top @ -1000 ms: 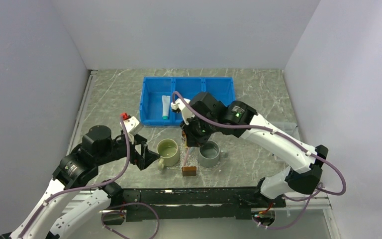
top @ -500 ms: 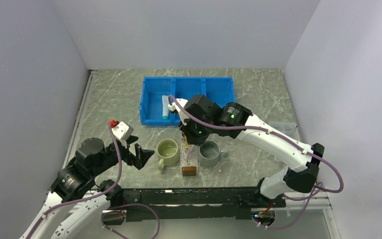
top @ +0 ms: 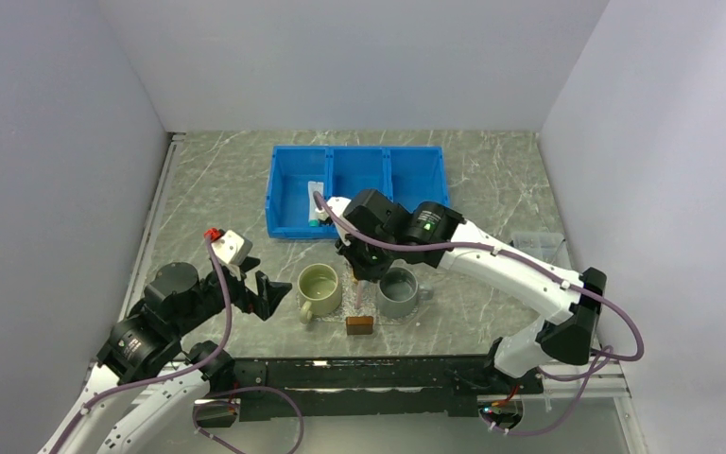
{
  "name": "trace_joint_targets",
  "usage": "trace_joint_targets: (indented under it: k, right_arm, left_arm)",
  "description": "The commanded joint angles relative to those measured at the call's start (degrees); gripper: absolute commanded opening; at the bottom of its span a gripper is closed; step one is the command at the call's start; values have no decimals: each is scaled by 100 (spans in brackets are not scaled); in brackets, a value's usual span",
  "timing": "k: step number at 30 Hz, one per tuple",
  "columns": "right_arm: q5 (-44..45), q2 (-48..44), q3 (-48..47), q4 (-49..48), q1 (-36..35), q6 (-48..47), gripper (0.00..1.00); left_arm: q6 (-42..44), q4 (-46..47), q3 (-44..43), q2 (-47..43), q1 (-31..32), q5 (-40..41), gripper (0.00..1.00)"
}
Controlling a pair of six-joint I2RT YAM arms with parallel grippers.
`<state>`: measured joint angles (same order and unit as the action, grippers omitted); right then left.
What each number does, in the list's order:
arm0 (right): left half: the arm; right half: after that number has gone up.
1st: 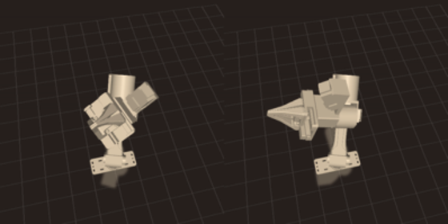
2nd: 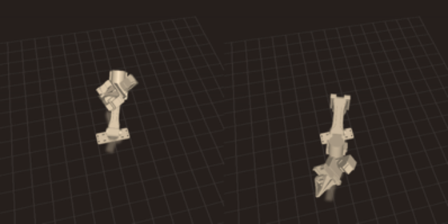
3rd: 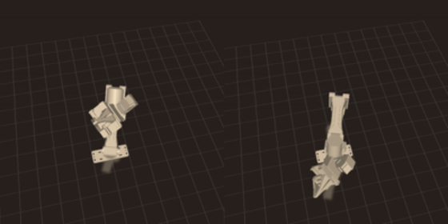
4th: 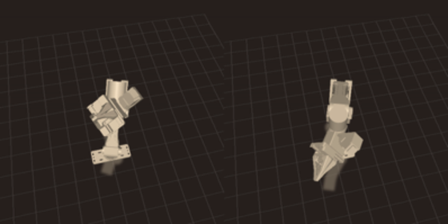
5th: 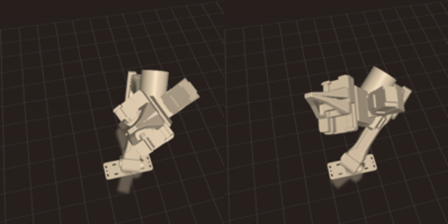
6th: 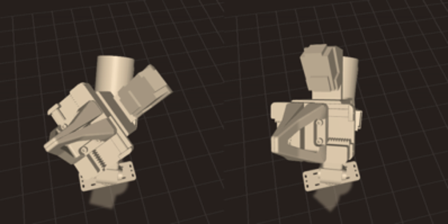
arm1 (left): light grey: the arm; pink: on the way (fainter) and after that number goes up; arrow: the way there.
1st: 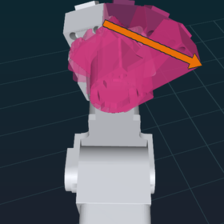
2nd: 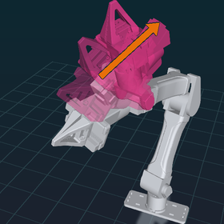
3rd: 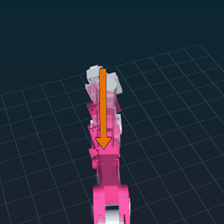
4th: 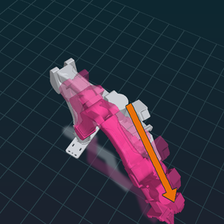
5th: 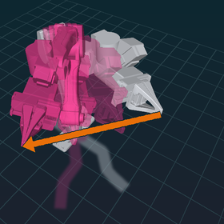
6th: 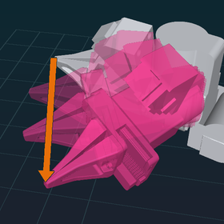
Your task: Prepare toiletry sets of a toothbrush and toothpaste on the tray
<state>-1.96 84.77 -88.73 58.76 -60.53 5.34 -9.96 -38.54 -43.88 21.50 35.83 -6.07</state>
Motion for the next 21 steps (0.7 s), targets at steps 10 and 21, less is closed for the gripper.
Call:
trace_joint_targets:
  k: [10, 21]
  right_arm:
    - [-328, 309, 306, -437, -35, -7, 0]
    - [-384, 410, 390, -527, -33, 4, 0]
  left_arm:
    - [2, 174, 6, -51, 17, 211, 99]
    - [9, 165, 11, -50, 19, 237, 100]
